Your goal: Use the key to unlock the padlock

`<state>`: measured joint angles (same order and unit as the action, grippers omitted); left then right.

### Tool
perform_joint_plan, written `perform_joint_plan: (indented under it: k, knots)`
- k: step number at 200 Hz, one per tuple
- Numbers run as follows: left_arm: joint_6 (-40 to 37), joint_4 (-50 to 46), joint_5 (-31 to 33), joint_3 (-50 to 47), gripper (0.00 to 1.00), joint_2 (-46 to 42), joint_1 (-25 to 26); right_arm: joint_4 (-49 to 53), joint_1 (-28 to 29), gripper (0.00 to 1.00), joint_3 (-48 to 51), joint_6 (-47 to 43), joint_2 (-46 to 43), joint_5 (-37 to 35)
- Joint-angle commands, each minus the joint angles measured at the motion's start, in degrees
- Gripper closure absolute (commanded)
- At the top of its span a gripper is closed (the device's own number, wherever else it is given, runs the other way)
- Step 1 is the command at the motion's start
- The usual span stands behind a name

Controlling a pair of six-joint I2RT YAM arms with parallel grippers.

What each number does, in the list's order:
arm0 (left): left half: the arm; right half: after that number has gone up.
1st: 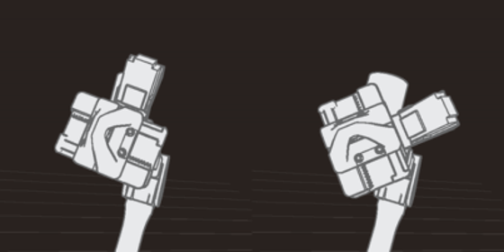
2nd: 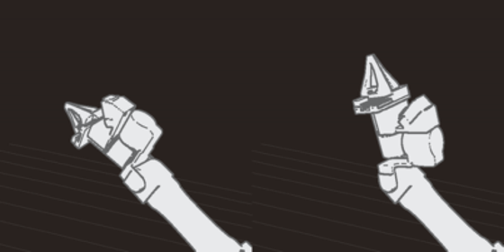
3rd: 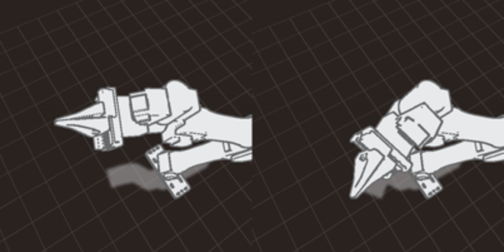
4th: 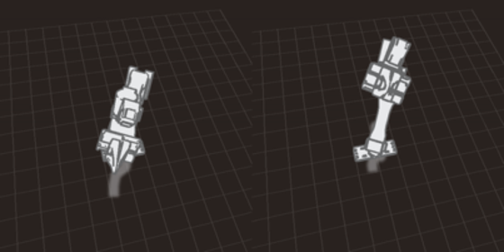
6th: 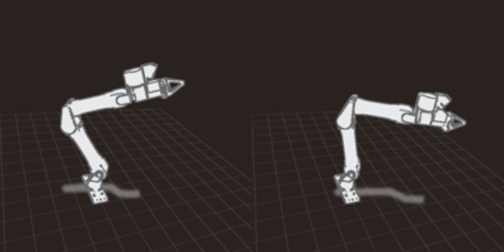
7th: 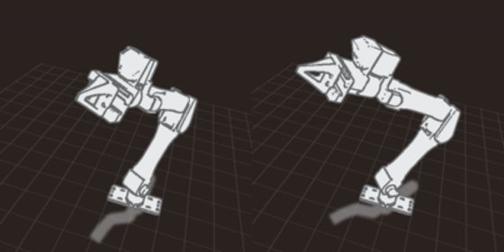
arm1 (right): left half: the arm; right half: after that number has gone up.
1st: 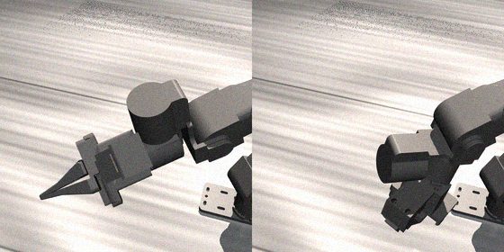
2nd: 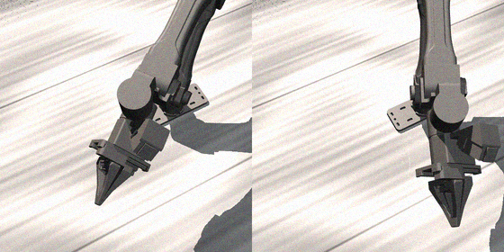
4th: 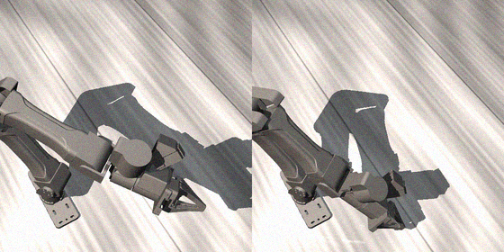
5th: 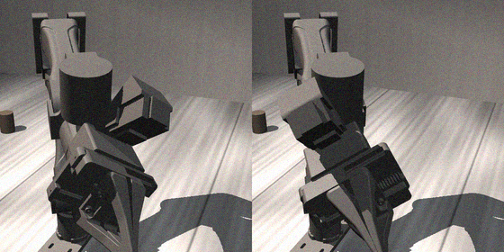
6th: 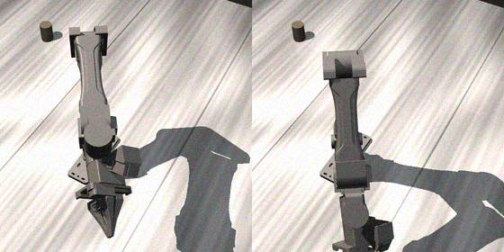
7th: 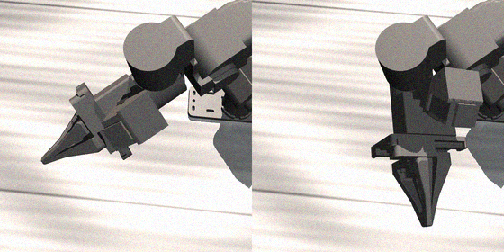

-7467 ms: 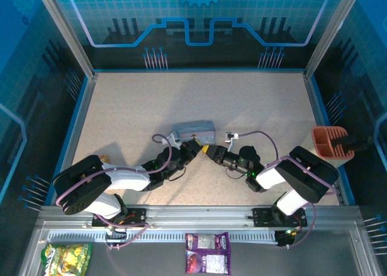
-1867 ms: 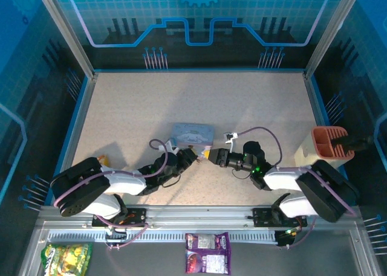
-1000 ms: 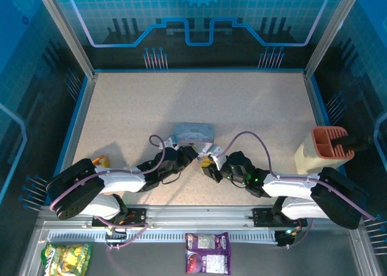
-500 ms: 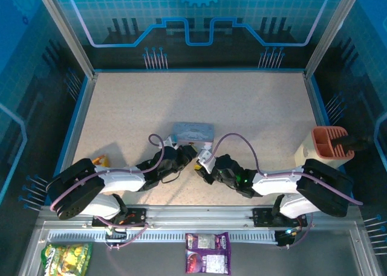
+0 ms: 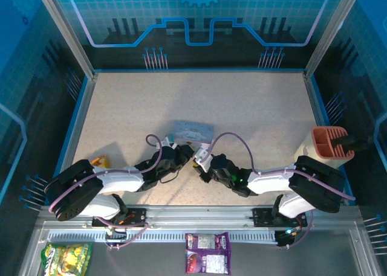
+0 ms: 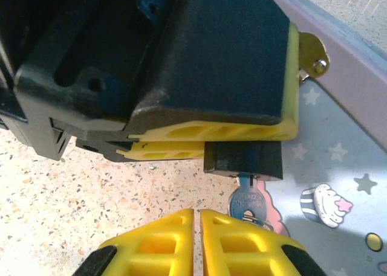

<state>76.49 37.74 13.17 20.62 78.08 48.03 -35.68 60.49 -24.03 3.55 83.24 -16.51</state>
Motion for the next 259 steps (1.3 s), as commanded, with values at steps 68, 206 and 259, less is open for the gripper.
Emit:
perform_joint_plan:
  k: [68,206,259]
  knots:
    - [-0.5,-0.6,-2.5,0.5,1.00,-2.7,0.5,-3.6,0.4,0.87,-3.2,-2.3,3.0,-6.9]
    - [-1.5,-3.3,-1.2,-0.8,1.00,-6.4,-0.1,-30.0,1.4,0.83,4.6,-14.0,8.2,-10.8]
    - [-1.4,-1.2,-1.6,-0.7,1.00,-5.4,-0.7,-34.3,2.9,0.76,6.6,-16.7,8.9,-11.7]
